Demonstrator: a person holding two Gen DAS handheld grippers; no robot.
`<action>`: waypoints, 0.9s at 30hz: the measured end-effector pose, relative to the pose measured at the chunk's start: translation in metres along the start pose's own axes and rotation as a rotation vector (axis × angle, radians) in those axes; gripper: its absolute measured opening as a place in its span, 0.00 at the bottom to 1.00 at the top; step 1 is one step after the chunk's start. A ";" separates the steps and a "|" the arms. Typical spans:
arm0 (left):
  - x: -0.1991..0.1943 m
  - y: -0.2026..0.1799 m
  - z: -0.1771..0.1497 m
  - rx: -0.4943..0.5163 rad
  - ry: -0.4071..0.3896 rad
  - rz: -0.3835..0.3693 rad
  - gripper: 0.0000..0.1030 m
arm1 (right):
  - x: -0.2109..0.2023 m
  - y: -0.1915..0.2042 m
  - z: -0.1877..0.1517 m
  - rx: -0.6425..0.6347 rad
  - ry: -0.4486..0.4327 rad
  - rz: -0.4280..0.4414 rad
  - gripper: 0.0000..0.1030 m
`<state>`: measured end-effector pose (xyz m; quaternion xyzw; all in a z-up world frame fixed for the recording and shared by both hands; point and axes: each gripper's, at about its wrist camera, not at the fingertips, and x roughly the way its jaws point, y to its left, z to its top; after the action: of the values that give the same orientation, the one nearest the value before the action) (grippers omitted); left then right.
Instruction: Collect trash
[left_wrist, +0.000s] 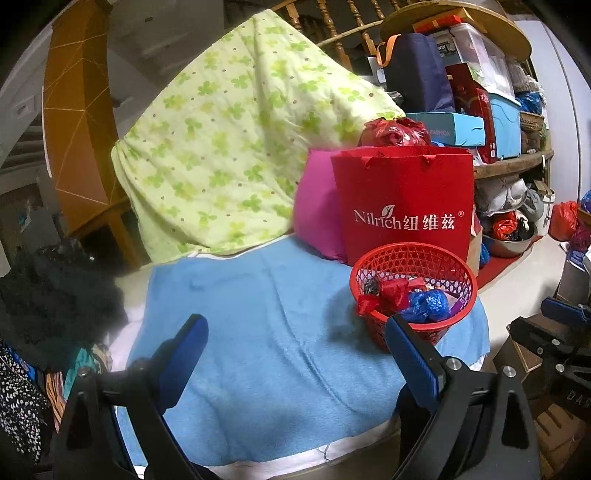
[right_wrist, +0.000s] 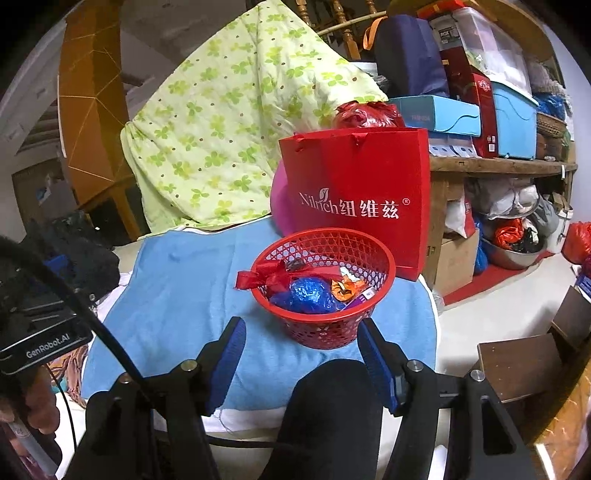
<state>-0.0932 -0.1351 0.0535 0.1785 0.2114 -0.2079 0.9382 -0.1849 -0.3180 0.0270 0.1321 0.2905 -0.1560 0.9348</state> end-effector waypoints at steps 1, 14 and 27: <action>0.000 0.000 0.000 0.001 0.001 0.000 0.94 | 0.000 0.001 0.001 -0.006 -0.002 -0.002 0.65; 0.002 -0.001 -0.003 0.002 0.011 -0.003 0.94 | -0.003 0.000 0.006 -0.015 -0.030 -0.043 0.65; 0.004 -0.003 -0.003 -0.001 0.019 -0.005 0.94 | -0.002 0.000 0.005 -0.024 -0.019 -0.049 0.65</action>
<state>-0.0922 -0.1373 0.0480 0.1794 0.2212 -0.2084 0.9357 -0.1837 -0.3191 0.0319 0.1120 0.2864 -0.1768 0.9350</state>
